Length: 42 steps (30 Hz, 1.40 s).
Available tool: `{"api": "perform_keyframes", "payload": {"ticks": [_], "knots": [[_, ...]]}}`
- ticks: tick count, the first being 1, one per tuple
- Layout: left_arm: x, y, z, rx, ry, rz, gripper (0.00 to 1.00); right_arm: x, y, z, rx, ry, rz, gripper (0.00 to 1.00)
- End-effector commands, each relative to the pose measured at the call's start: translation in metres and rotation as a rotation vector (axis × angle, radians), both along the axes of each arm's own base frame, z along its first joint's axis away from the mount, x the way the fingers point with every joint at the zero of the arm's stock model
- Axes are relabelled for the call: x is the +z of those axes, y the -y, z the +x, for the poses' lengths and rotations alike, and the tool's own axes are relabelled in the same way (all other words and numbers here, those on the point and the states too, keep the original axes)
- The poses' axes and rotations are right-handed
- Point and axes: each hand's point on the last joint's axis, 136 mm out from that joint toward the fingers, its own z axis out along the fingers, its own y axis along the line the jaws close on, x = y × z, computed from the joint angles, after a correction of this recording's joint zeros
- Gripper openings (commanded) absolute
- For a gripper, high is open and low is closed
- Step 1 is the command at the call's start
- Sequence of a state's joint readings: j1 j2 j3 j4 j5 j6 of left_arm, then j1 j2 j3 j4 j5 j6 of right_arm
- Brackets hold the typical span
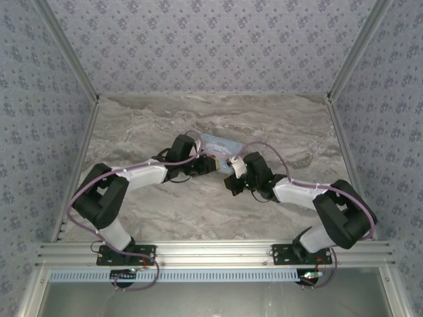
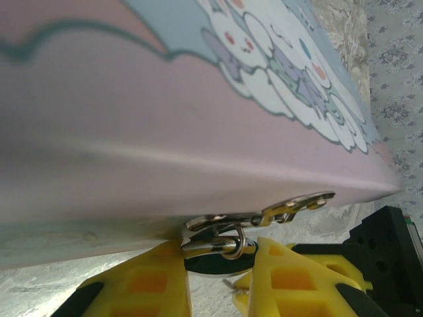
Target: Unlock the padlock with the key
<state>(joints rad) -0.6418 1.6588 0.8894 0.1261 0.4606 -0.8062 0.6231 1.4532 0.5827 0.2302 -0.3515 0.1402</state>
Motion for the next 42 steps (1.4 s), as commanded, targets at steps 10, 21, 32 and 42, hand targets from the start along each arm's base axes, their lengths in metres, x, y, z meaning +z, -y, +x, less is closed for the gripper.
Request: {"api": "perform_keyframes", "payload": {"ticks": [10, 21, 32, 42], "knots": [[0.018, 0.015, 0.004, -0.031, 0.019, -0.041, 0.17, 0.014, -0.010, 0.023, 0.007, 0.062, 0.020, 0.00], [0.017, 0.016, 0.004, -0.032, 0.014, -0.040, 0.17, 0.016, -0.016, 0.026, 0.018, 0.063, 0.043, 0.00], [0.017, 0.016, 0.003, -0.037, 0.011, -0.041, 0.17, 0.023, -0.016, 0.032, -0.002, 0.075, 0.071, 0.00], [0.021, 0.018, 0.003, -0.038, 0.008, -0.059, 0.17, 0.026, -0.018, 0.031, 0.015, 0.071, 0.103, 0.00]]}}
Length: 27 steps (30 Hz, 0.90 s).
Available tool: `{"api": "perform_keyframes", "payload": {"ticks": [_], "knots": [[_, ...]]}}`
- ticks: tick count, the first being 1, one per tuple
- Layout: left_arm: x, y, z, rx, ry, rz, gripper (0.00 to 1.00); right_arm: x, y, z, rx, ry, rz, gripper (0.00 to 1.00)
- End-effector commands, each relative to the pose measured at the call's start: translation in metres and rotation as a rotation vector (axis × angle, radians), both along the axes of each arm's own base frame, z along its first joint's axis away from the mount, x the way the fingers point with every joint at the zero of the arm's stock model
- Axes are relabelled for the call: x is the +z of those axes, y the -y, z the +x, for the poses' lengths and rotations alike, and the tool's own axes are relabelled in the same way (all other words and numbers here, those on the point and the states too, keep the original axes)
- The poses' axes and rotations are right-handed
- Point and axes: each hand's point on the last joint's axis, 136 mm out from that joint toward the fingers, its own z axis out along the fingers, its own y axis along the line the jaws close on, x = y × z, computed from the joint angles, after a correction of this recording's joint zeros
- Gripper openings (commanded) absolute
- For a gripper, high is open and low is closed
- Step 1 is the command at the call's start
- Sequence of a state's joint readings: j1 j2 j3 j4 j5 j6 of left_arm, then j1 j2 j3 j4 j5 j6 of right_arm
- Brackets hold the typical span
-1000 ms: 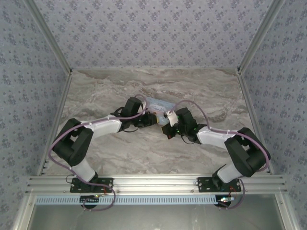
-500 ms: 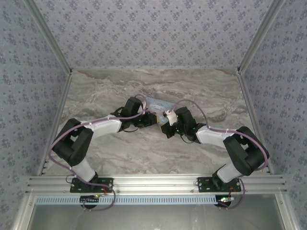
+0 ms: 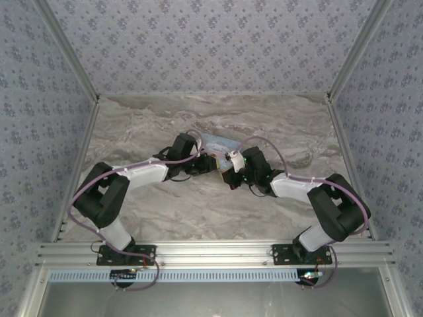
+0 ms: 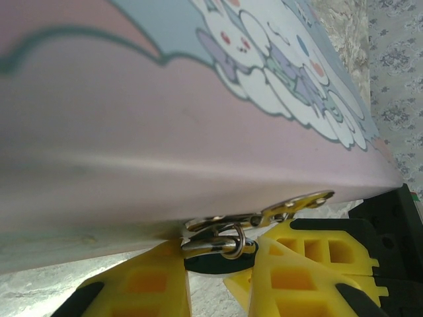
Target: Unlock the padlock with the key
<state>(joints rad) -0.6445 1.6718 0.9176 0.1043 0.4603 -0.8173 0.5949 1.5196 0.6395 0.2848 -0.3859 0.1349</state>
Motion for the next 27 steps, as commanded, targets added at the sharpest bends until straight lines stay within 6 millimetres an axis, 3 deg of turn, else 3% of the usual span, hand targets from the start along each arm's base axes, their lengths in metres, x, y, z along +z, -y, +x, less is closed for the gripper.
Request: {"api": "perform_keyframes", "payload": {"ticks": [1, 14, 27], "knots": [[0.020, 0.015, 0.000, -0.041, 0.022, -0.066, 0.17, 0.016, -0.009, 0.009, 0.015, 0.042, 0.063, 0.00], [0.021, 0.015, 0.002, -0.038, 0.016, -0.092, 0.17, 0.013, -0.006, 0.006, 0.023, 0.024, 0.088, 0.00], [0.022, 0.015, 0.000, -0.040, 0.008, -0.099, 0.17, 0.023, -0.008, 0.020, -0.023, 0.043, 0.141, 0.00]]}}
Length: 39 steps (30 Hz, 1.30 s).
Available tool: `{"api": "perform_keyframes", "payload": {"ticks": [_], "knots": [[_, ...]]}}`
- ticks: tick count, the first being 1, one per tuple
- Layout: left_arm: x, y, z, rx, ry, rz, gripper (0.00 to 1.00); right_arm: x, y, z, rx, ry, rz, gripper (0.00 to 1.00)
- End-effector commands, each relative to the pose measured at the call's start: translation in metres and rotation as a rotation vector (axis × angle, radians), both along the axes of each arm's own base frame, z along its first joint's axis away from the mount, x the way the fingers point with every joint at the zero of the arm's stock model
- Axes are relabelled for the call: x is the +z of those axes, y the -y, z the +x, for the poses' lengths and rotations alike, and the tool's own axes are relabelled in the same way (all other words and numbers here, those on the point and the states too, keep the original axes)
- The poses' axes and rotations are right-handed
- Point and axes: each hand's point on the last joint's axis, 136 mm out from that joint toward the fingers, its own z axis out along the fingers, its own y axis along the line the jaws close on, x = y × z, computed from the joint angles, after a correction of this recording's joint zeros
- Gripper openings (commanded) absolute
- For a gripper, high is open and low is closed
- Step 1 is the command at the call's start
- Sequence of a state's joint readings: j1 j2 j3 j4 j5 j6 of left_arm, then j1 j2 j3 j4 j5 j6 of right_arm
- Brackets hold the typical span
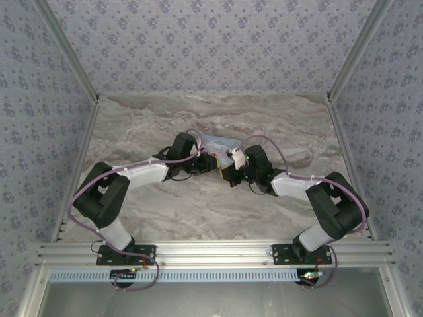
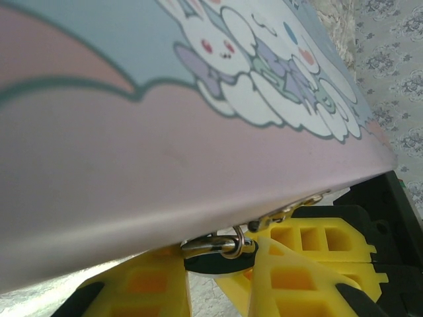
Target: Unlock the padlock with the key
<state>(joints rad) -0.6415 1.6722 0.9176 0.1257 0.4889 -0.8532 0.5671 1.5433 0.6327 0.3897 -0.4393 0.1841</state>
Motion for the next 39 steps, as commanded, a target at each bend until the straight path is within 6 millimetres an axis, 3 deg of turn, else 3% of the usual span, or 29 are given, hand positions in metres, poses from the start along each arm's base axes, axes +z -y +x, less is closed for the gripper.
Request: {"api": "perform_keyframes", "payload": {"ticks": [1, 10, 19, 21, 26, 33, 39], "knots": [[0.016, 0.011, 0.001, -0.041, 0.029, -0.062, 0.17, 0.016, -0.004, 0.011, -0.016, 0.039, 0.065, 0.00], [0.017, 0.017, 0.002, -0.041, 0.007, -0.103, 0.17, 0.053, -0.005, 0.027, -0.038, 0.116, 0.221, 0.00], [0.017, 0.019, 0.002, -0.039, -0.003, -0.117, 0.17, 0.068, -0.007, 0.037, -0.038, 0.145, 0.267, 0.00], [0.018, 0.019, 0.002, -0.037, -0.001, -0.120, 0.16, 0.068, -0.006, 0.037, -0.037, 0.142, 0.264, 0.00], [0.020, 0.015, 0.009, -0.008, 0.013, -0.113, 0.16, 0.043, 0.004, 0.030, -0.060, 0.088, 0.226, 0.00], [0.020, 0.011, 0.016, 0.028, 0.010, -0.110, 0.16, 0.021, 0.020, 0.019, -0.088, 0.036, 0.202, 0.06], [0.019, 0.009, 0.022, 0.053, 0.011, -0.107, 0.16, 0.020, 0.032, 0.011, -0.108, 0.038, 0.201, 0.24]]}}
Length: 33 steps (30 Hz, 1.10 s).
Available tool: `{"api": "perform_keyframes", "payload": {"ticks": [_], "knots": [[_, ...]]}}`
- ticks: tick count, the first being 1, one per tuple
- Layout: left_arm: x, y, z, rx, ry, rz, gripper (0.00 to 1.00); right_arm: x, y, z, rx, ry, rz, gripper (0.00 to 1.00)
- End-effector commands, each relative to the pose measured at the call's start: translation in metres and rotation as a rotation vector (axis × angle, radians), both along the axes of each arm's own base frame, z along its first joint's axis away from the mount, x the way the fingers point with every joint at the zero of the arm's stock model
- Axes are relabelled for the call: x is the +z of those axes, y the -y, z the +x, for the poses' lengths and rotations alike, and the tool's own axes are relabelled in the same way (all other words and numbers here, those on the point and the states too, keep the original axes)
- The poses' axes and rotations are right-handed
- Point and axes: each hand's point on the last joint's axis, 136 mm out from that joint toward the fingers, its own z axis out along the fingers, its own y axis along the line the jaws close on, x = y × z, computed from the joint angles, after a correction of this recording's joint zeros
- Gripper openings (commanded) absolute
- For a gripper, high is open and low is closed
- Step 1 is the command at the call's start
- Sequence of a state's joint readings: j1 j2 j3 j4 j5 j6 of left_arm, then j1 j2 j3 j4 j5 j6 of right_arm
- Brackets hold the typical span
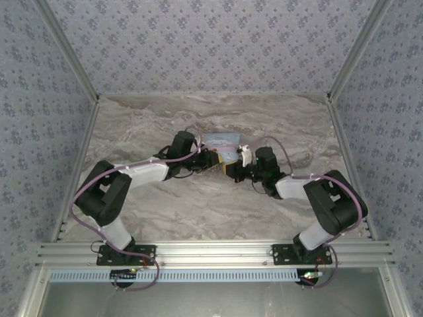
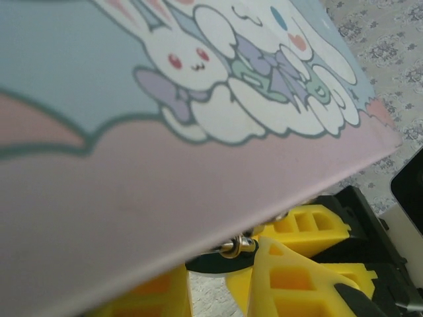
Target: Unlock the padlock with the key
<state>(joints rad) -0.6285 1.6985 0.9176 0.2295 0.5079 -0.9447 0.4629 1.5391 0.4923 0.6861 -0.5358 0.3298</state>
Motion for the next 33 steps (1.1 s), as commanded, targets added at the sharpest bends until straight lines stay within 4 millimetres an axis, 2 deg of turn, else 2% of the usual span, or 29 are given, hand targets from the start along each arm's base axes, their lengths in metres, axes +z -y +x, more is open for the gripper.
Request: {"api": "perform_keyframes", "payload": {"ticks": [1, 7, 11, 17, 21, 25, 33], "knots": [[0.011, 0.003, 0.010, 0.009, 0.028, -0.026, 0.16, 0.011, 0.009, 0.001, -0.028, 0.034, 0.018, 0.26], [0.013, 0.003, 0.013, 0.023, 0.023, -0.040, 0.15, 0.019, 0.015, -0.008, -0.021, 0.035, 0.060, 0.37], [0.015, 0.005, 0.013, 0.028, 0.009, -0.058, 0.15, 0.028, 0.009, -0.012, 0.011, 0.019, 0.133, 0.42], [0.018, 0.007, 0.013, 0.033, -0.013, -0.084, 0.15, 0.034, 0.001, -0.005, 0.006, -0.007, 0.192, 0.47], [0.018, 0.008, 0.012, 0.032, -0.020, -0.089, 0.15, 0.031, -0.007, 0.001, 0.010, -0.036, 0.196, 0.47], [0.019, 0.008, 0.011, 0.033, -0.025, -0.093, 0.15, 0.019, -0.009, 0.008, -0.014, -0.063, 0.174, 0.46], [0.018, 0.009, 0.011, 0.031, -0.033, -0.100, 0.15, 0.009, -0.019, 0.012, 0.000, -0.085, 0.155, 0.40]]}}
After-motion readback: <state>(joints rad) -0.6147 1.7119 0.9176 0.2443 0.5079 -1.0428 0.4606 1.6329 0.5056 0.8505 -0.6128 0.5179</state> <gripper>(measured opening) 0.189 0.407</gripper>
